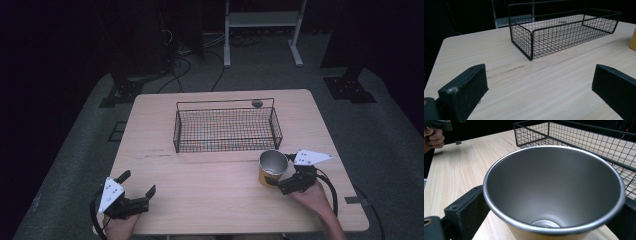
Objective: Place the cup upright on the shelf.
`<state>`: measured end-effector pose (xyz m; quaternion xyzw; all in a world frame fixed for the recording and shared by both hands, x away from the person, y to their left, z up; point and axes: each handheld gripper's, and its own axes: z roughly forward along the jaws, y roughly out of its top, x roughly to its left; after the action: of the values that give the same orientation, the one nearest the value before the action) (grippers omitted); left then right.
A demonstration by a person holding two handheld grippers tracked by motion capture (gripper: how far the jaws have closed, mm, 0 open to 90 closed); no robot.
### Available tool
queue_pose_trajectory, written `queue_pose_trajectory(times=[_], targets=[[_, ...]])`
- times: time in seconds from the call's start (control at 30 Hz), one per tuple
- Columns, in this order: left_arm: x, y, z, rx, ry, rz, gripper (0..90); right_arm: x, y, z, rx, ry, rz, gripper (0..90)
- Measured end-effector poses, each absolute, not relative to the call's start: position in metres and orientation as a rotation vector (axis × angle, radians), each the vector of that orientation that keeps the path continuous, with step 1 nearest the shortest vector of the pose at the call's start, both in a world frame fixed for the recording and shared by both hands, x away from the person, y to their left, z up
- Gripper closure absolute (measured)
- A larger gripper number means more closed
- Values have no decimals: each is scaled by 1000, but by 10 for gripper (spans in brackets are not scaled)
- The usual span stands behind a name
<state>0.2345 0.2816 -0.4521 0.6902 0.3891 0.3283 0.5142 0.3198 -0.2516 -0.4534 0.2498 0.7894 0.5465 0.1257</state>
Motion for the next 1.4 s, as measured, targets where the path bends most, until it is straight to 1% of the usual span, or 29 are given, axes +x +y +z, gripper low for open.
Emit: queue_pose_trajectory(times=[0.17, 0.27, 0.5, 0.6, 0.67, 0.93, 1.2, 1.4], targets=[[234, 282, -452, 1659, 935, 792, 0, 320, -250, -453, 721, 2296, 1587, 22], [234, 282, -452, 1655, 935, 793, 0, 320, -250, -452, 719, 2299, 1589, 49], [234, 282, -452, 1653, 936, 791, 0, 321, -248, -451, 719, 2299, 1575, 56], [234, 283, -451, 1648, 939, 792, 0, 322, -246, -448, 712, 2306, 1569, 68], [234, 283, -451, 1648, 939, 793, 0, 322, -245, -446, 709, 2304, 1563, 101], [233, 284, -451, 1646, 942, 793, 0, 324, -241, -444, 682, 2323, 1551, 119], [233, 284, -452, 1645, 940, 790, 0, 328, -241, -435, 682, 2328, 1588, 121], [232, 285, -451, 1642, 941, 794, 0, 337, -235, -414, 643, 2340, 1578, 121]])
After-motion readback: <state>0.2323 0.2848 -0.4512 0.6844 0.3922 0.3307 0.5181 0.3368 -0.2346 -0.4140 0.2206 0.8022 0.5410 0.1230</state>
